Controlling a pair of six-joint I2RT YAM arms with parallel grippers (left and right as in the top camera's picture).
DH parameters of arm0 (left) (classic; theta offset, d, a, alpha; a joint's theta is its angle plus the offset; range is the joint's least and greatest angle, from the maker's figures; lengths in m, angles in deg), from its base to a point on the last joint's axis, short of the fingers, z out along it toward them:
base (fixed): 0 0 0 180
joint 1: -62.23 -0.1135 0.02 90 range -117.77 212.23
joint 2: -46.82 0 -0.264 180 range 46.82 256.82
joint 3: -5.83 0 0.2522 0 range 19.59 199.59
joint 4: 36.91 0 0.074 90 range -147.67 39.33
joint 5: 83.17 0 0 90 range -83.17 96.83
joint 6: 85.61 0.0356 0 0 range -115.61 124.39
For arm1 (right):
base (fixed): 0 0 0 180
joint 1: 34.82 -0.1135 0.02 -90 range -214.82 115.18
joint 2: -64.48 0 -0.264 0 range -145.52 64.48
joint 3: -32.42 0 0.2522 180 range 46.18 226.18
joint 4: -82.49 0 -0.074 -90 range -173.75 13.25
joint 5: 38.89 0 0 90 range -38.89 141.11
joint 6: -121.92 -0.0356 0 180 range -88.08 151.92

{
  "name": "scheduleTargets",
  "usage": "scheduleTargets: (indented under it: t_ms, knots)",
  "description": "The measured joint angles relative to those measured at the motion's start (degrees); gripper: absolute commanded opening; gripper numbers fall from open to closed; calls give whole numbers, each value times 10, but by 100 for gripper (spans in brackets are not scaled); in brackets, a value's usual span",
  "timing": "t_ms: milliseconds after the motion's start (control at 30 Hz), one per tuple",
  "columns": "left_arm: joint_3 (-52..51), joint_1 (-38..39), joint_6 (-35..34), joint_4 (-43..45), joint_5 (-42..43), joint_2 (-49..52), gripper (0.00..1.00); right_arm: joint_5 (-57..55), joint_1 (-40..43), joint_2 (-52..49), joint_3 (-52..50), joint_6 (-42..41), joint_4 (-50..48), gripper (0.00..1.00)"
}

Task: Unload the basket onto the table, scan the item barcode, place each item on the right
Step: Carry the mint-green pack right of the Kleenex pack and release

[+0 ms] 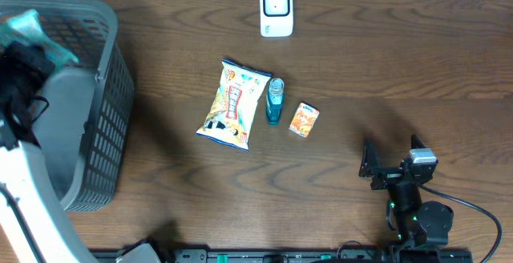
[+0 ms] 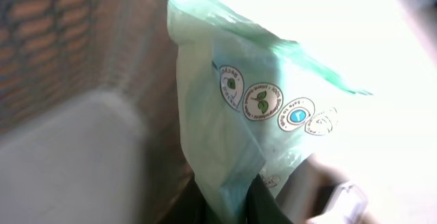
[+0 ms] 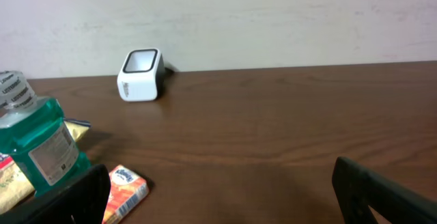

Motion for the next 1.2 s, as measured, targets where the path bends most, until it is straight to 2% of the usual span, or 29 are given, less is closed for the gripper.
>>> scheduleTargets:
  t_ms: [233, 467, 900, 1200]
  knots:
    - [2, 21, -35, 117, 128, -77, 7, 0, 0, 0, 0, 0, 0, 99]
    - [3, 143, -41, 144, 200, -89, 7, 0, 0, 0, 0, 0, 0, 99]
    - [3, 431, 97, 170, 218, -35, 7, 0, 0, 0, 0, 0, 0, 99]
    - [3, 557, 155, 176, 217, 93, 7, 0, 0, 0, 0, 0, 0, 99]
